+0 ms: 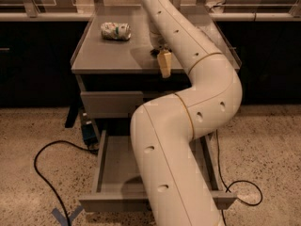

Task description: Place rxbar chocolate into top drawer

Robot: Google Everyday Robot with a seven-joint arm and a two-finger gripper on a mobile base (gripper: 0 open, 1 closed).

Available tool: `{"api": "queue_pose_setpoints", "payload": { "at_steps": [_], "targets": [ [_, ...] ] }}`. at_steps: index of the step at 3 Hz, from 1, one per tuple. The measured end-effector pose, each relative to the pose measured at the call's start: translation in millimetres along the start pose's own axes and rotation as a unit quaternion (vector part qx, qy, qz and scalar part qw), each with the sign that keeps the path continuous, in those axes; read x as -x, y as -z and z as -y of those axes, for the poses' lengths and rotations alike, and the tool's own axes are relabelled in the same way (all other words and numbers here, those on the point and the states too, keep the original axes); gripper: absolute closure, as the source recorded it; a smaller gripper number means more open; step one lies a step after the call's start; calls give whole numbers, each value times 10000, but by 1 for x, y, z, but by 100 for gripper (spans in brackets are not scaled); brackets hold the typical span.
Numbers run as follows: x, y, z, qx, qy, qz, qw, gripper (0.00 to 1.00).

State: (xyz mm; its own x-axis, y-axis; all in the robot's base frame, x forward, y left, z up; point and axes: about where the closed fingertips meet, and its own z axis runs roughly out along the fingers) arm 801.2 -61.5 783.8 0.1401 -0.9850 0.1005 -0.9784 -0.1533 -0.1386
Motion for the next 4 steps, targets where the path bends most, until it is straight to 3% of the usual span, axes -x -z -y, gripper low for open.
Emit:
{"api": "queue_pose_setpoints", "payload": {
  "at_steps": [1,2,4],
  "targets": [
    [-1,5,-7,0,0,0,10000,88],
    [-1,10,-19,1,-1,0,10000,100],
    [-2,15,-23,0,-1,0,10000,100]
  ]
}}
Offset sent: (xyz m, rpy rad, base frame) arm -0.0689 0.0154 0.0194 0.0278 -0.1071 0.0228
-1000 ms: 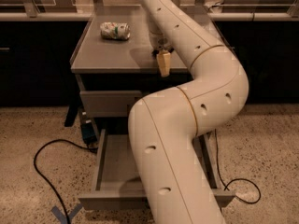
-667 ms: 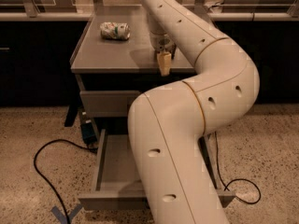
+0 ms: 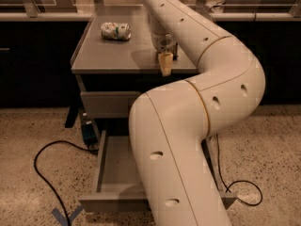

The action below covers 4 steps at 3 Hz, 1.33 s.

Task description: Place rxbar chocolate into top drawer

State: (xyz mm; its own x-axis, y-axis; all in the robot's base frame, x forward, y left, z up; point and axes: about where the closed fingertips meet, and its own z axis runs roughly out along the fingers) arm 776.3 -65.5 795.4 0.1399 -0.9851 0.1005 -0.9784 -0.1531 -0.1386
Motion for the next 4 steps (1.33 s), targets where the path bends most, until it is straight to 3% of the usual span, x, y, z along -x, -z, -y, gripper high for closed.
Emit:
{"api": "queue_pose_setpoints", "payload": {
  "at_steps": [1,4],
  "targets": [
    [0,0,0,0,0,0,10000,82],
    [0,0,0,0,0,0,10000,10]
  ]
}}
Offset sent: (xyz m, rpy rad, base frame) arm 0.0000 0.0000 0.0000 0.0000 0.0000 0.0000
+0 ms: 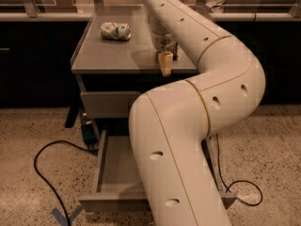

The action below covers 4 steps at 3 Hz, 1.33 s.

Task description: Place rxbar chocolate into top drawer

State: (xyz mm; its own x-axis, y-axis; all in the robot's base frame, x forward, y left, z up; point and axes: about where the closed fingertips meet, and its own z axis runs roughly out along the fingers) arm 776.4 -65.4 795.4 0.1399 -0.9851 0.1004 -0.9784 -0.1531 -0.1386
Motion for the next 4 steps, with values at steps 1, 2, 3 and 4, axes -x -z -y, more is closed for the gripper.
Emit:
{"api": "queue_pose_setpoints", "payload": {
  "at_steps": [1,2,3,4],
  "targets": [
    [0,0,0,0,0,0,10000,0],
    [0,0,0,0,0,0,10000,0],
    [0,1,5,-105,-34,-90,9999,0],
    [-11,27,11,-276,-288,-441,9982,0]
  ]
}}
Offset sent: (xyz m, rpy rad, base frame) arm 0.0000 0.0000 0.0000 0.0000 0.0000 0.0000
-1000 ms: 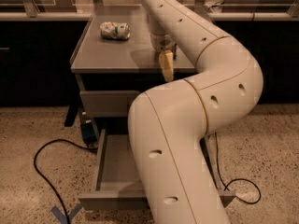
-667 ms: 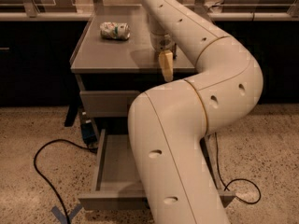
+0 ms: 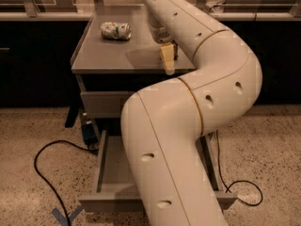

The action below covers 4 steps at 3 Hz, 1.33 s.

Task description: Place rxbar chocolate into top drawer

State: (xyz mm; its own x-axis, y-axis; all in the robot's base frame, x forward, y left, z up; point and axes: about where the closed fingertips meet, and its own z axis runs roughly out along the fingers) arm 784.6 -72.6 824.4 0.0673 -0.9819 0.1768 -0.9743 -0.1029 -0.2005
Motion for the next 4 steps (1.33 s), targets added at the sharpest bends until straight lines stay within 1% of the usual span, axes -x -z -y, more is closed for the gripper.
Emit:
{"api": "queue_pose_setpoints", "payload": {
  "at_steps": [1,2,3,4],
  "targets": [
    [-21,16,3,-112,-407,-342,9985,0],
    [-33,20,2,-92,-683,-423,9967,0],
    [-39,10,3,-86,-836,-33,9965,0],
    [-39,-7,2,-53,-977,583,9935,0]
  ]
}}
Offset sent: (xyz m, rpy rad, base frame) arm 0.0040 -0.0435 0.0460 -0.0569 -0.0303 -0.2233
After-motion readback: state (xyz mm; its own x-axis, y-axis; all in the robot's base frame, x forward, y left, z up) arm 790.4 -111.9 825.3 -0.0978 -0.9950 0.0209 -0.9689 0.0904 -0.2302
